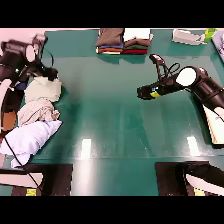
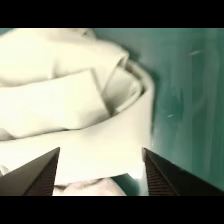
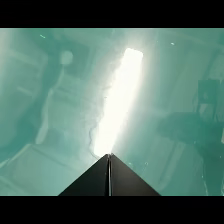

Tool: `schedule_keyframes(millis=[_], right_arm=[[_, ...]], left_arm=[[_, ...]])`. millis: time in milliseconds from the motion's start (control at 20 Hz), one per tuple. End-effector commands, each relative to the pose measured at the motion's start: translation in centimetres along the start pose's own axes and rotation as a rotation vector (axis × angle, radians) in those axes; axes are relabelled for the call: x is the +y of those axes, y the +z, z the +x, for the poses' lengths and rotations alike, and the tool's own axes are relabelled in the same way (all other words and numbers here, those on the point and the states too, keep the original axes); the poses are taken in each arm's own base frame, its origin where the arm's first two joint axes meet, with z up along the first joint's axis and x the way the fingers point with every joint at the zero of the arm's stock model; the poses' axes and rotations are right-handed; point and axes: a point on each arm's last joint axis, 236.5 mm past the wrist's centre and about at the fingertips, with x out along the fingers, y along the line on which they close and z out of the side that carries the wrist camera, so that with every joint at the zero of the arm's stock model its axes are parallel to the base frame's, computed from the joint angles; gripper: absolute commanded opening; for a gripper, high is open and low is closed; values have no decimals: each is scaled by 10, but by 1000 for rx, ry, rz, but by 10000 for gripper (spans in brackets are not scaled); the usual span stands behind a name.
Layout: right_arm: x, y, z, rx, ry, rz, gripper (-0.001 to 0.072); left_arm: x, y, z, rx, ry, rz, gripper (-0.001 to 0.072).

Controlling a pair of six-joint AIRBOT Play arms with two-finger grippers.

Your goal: Fold the shirts.

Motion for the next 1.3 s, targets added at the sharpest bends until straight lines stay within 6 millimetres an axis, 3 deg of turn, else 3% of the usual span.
schedule_keyframes(millis=[0,100,250,350,400,450,550,650,750,850,950,1050,1250], right_arm=[[1,0,0,0,1,0,22],[1,0,0,0,1,0,22],[1,2,0,-8,1,-1,22],[4,8,-5,-24,6,-7,22],[8,15,-12,-41,11,-15,22],[15,26,-22,-70,20,-28,21],[31,50,-48,-133,40,-58,21],[50,77,-84,-221,63,-98,22],[70,103,-123,-326,87,-135,21],[85,123,-165,-439,103,-190,22],[90,137,-204,-533,103,-210,21],[84,147,-242,-620,87,-203,21],[54,150,-298,-742,19,-155,21]], left_arm=[[14,-37,64,150,10,-17,611],[12,-42,75,175,8,-17,611],[13,-43,72,181,11,-18,596],[17,-41,63,173,18,-18,104],[20,-34,52,145,20,-25,31],[24,-25,39,109,24,-33,25],[35,4,-12,-21,35,-39,25],[39,36,-91,-210,41,-17,24],[30,52,-186,-410,22,30,24],[11,49,-270,-583,-24,74,24],[-17,40,-330,-718,-84,167,24],[-57,29,-357,-781,-149,309,24],[-171,5,-355,-752,-366,599,24]])
